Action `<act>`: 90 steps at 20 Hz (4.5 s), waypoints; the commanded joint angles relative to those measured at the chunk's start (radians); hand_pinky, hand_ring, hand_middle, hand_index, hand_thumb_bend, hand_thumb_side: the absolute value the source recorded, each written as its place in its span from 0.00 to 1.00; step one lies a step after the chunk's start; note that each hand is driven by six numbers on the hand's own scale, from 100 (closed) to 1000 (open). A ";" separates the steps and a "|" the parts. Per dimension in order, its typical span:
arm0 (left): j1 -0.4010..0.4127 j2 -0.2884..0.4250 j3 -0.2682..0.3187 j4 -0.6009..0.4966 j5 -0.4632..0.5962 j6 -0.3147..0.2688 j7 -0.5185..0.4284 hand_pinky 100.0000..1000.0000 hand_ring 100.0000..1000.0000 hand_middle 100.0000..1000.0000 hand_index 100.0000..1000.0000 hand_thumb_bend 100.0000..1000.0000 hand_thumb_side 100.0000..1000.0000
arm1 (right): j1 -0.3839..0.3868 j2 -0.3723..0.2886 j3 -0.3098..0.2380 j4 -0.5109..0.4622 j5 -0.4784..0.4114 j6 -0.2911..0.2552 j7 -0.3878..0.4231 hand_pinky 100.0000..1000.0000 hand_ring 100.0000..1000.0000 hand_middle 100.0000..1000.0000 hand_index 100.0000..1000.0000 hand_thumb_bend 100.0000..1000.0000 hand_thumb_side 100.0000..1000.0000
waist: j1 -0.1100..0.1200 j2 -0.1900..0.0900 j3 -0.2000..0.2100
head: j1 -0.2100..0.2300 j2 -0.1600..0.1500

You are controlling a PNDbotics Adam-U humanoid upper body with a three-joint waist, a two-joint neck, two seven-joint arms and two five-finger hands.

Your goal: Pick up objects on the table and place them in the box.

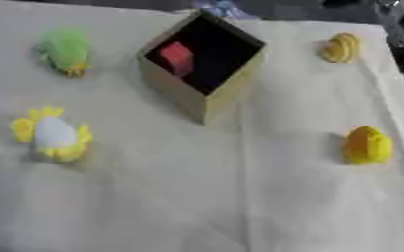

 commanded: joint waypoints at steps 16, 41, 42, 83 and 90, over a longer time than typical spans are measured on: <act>-0.015 0.032 0.007 -0.020 -0.003 0.000 0.000 0.69 0.59 0.55 0.72 0.32 0.46 | 0.064 -0.151 -0.006 -0.013 -0.051 -0.041 0.133 0.90 0.91 0.80 0.88 0.00 0.11 | 0.001 -0.016 -0.007 | 0.014 -0.012; -0.020 0.047 0.009 -0.020 0.006 0.006 0.005 0.69 0.59 0.55 0.72 0.31 0.47 | 0.124 -0.248 0.074 -0.195 -0.178 -0.146 0.429 0.94 0.97 0.87 0.94 0.17 0.18 | 0.008 0.017 -0.015 | -0.024 -0.026; -0.020 0.047 0.009 -0.020 0.007 0.006 0.004 0.69 0.59 0.55 0.72 0.31 0.47 | 0.124 -0.246 0.075 -0.193 -0.175 -0.147 0.430 0.94 0.97 0.87 0.94 0.16 0.19 | 0.009 0.019 -0.013 | -0.024 -0.033; -0.030 0.058 0.012 -0.020 0.046 0.014 0.012 0.68 0.58 0.55 0.72 0.28 0.49 | 0.067 -0.228 -0.003 -0.082 0.073 -0.044 0.306 0.92 0.98 0.91 0.95 0.28 0.28 | 0.015 0.105 0.026 | -0.026 -0.102; -0.031 0.058 0.013 -0.020 0.048 0.014 0.014 0.69 0.58 0.55 0.72 0.28 0.49 | 0.065 -0.227 -0.021 -0.061 0.110 -0.024 0.322 0.92 0.98 0.90 0.95 0.28 0.30 | 0.013 0.108 0.039 | -0.029 -0.107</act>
